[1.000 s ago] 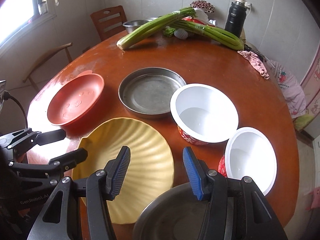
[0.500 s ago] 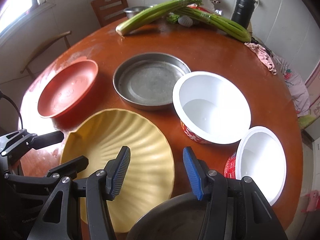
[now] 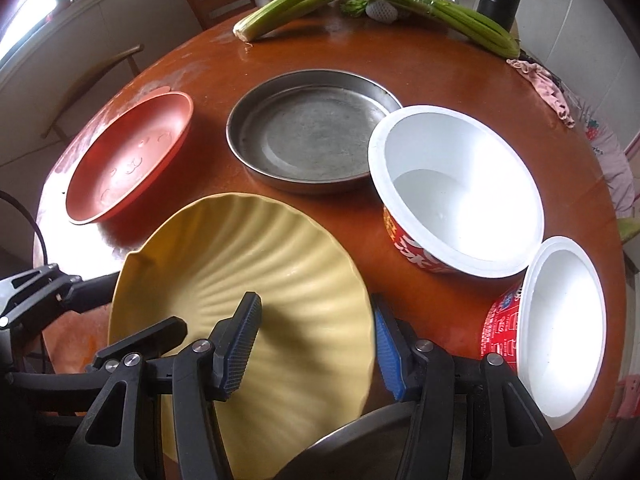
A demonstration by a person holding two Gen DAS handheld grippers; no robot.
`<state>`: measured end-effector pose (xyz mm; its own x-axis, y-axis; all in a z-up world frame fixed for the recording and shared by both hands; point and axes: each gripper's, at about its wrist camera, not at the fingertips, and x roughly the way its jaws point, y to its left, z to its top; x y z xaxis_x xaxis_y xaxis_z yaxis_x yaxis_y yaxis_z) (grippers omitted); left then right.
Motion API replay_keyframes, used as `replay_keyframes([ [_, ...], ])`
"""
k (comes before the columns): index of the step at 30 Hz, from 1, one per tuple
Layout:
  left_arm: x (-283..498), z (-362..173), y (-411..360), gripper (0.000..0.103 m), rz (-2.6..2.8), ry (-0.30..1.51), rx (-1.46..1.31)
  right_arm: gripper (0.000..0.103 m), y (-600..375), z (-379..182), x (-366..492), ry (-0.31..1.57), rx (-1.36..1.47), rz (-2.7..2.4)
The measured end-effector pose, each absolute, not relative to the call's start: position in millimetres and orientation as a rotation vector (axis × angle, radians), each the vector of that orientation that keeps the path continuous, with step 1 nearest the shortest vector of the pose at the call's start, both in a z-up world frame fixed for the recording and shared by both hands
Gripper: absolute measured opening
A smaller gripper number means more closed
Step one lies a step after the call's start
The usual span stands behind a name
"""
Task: Organize plates and bowls
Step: 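Grasp the yellow shell plate rim with the left gripper and lift, then carry the yellow shell plate and lower it into the orange plate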
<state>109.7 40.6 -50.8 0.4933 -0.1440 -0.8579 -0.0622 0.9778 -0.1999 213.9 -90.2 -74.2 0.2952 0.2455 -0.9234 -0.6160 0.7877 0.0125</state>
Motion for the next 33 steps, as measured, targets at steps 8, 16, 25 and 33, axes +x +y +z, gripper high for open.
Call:
replay_keyframes([
  [8, 102.8, -38.8, 53.1, 0.039, -0.027, 1.012, -0.242, 0.055, -92.2, -64.3, 208.1, 1.136, -0.315, 0.635],
  [16, 91.3, -22.1, 74.5, 0.039, 0.015, 0.974, -0.250, 0.055, -79.5, -38.1, 196.5, 1.096, -0.266, 0.697],
  [25, 79.6, -7.4, 109.2, 0.039, 0.071, 0.936, -0.262, 0.055, -45.7, -23.5, 186.0, 1.075, -0.244, 0.748],
  [33, 75.9, 11.4, 135.7, 0.038, 0.105, 0.903, -0.234, 0.055, -18.7, -6.6, 179.9, 1.040, -0.240, 0.776],
])
